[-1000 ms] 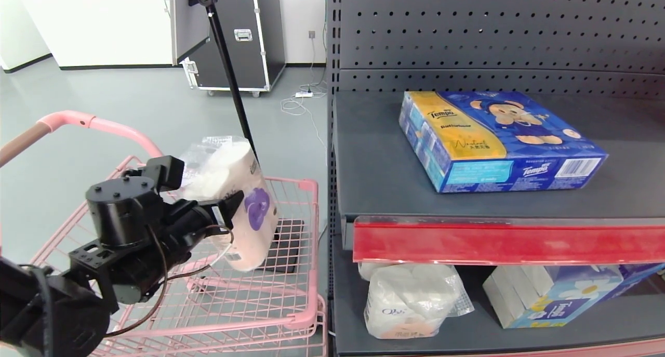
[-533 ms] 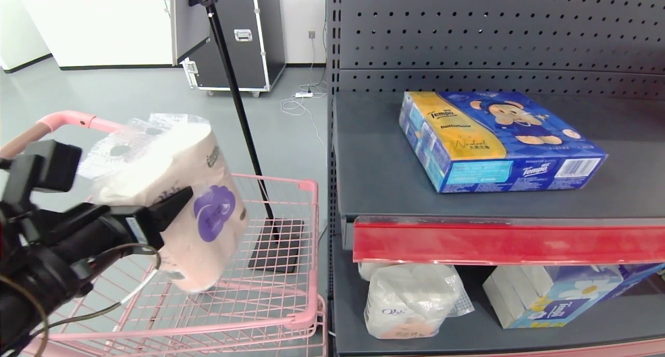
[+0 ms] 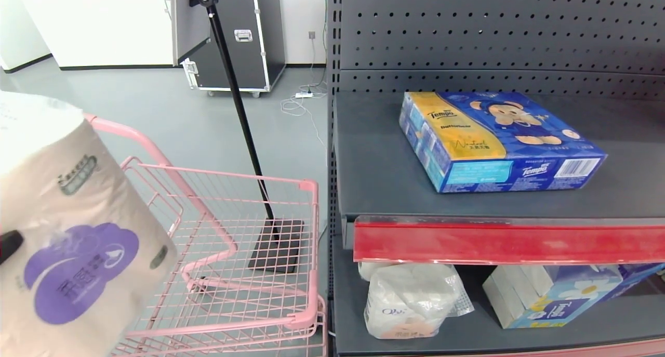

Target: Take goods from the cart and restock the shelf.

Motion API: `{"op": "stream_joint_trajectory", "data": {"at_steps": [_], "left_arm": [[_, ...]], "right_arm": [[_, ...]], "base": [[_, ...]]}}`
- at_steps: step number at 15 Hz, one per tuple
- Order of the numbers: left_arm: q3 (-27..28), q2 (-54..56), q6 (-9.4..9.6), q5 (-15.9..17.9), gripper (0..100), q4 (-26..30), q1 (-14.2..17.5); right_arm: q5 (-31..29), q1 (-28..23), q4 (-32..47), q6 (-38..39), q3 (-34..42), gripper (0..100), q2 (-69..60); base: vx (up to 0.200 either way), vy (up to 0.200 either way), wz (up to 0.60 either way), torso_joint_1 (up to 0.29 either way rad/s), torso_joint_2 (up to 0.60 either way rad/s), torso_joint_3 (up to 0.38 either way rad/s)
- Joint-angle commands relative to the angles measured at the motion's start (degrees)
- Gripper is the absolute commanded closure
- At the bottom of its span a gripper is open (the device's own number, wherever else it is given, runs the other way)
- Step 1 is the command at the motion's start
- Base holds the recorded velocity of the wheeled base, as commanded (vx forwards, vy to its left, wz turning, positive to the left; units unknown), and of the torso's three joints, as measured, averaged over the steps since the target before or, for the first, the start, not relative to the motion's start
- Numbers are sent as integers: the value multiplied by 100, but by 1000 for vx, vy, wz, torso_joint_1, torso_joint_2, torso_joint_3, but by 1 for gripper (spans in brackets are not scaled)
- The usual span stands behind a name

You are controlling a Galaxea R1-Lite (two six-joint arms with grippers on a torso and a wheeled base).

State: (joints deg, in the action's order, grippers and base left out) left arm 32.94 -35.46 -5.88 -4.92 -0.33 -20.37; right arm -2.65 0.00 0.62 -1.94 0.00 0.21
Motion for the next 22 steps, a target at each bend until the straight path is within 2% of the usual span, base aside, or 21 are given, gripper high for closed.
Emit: {"op": "stream_joint_trajectory", "data": {"at_steps": [1,3,6,16,18,20,22], "left_arm": [[28,927,192,97,100,358,-2],[11,953,236,97,100,393,-11],[-42,953,429,115,100,393,-11],[-60,760,438,264,100,376,-37],[-51,743,438,431,100,367,-28],[-51,707,438,440,100,367,-28],[-33,461,465,246,100,341,95]], "right_arm": [[1,0,-1,-8,0,0,-3],[1,0,-1,0,0,0,-3],[1,0,-1,0,0,0,-3],[1,0,-1,-8,0,0,-3],[1,0,-1,-8,0,0,-3],[1,0,-1,-8,0,0,-3],[1,0,-1,-17,0,0,-3]], "base": [[0,0,0,0,0,0],[0,0,0,0,0,0],[0,0,0,85,-342,-248],[0,0,0,186,-557,-371],[0,0,0,195,-493,-310],[0,0,0,168,-415,-259],[0,0,0,154,-391,-232]]}}
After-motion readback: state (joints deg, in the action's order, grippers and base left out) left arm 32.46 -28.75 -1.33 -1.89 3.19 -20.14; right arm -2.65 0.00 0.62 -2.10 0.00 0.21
